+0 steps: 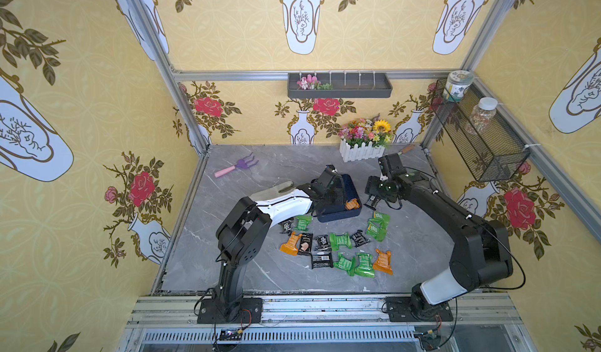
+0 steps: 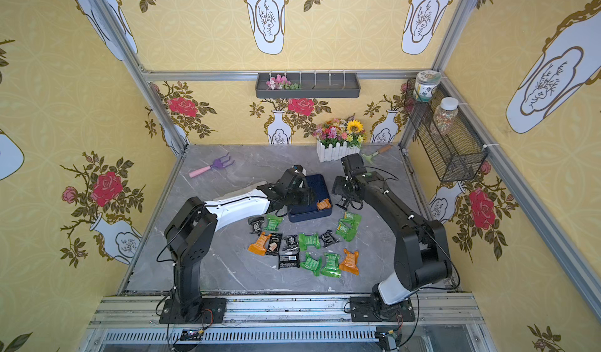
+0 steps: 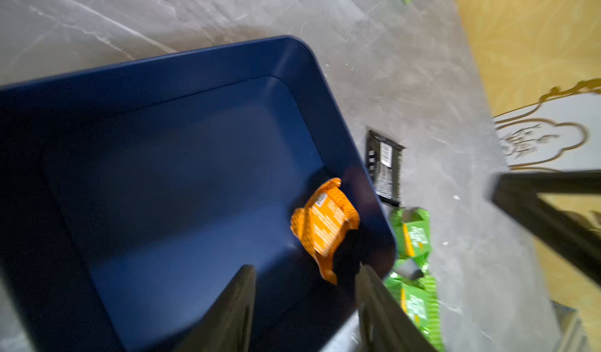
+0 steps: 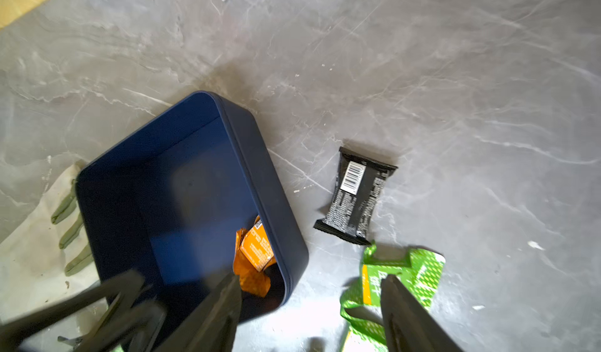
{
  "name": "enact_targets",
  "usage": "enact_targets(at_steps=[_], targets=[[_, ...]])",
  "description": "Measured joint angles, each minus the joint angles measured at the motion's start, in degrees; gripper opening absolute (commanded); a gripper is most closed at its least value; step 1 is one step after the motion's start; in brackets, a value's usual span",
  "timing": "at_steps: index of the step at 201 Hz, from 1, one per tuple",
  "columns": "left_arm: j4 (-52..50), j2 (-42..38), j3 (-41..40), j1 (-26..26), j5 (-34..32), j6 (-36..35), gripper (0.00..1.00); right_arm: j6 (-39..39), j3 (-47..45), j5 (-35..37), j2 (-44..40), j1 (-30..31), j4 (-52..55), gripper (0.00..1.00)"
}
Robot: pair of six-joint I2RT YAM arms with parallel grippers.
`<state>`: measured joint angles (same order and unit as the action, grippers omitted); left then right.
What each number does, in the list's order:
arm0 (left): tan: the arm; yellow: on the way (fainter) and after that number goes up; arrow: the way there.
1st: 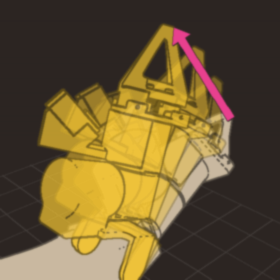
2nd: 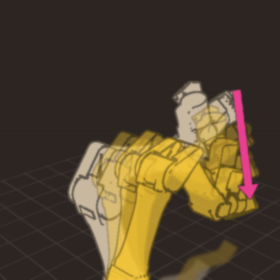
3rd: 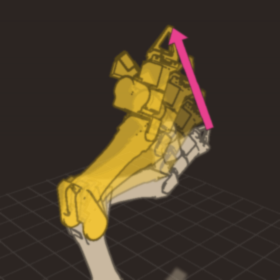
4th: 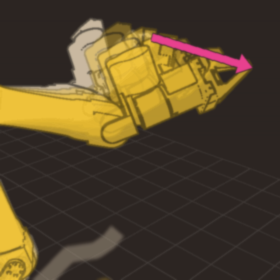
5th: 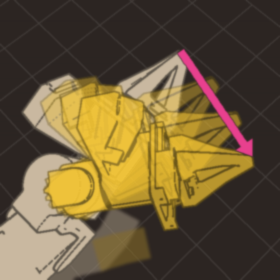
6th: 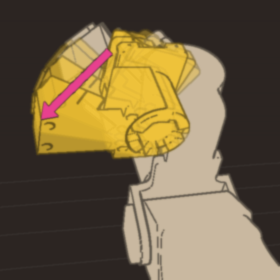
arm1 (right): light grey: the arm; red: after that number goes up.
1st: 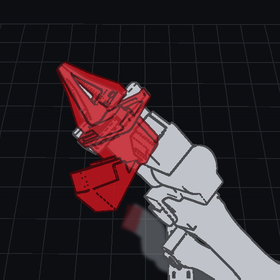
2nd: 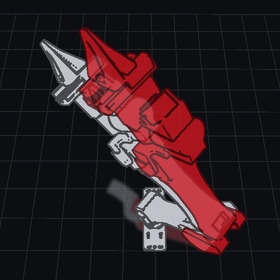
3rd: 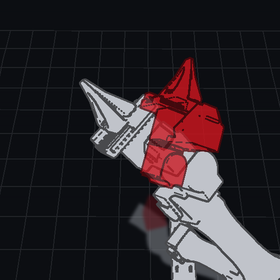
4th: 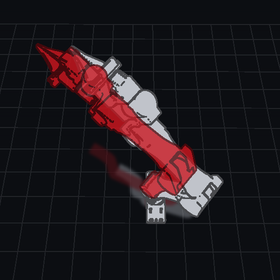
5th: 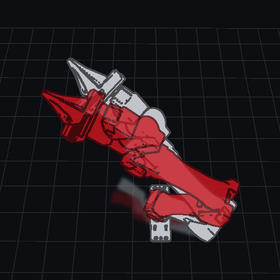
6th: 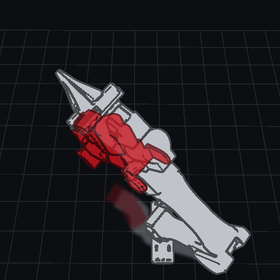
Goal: Take the cookies out of the storage box
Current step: Pick up the cookie from the storage box.
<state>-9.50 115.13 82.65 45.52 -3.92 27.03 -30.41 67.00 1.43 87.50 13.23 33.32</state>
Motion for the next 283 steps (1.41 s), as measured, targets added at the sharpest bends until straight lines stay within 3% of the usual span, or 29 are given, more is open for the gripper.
enact_targets(at_steps=[52,75,152,225,283], targets=[[-3.04,8.46,8.2,0.17,8.04,-2.62,0.52,-1.11,-4.35,0.28,-4.76,-0.83,1.68,0.71],[-4.07,10.75,10.58,0.15,9.07,-2.64,0.45,-1.4,-5.09,0.17,-5.35,-0.83,1.86,0.71],[-9.22,14.67,15.15,0.13,3.58,-2.54,0.33,-1.95,-5.14,-0.13,-5.75,-0.83,1.86,0.72],[-9.03,15.76,16.76,0.13,3.74,-1.7,0.24,-1.92,-4.33,-0.04,-6.03,-0.83,2.89,0.72],[-9.25,16.76,17.64,-0.04,4.46,-1.53,0.09,-1.86,-3.72,-0.04,-6.47,-0.83,3.17,0.72]])
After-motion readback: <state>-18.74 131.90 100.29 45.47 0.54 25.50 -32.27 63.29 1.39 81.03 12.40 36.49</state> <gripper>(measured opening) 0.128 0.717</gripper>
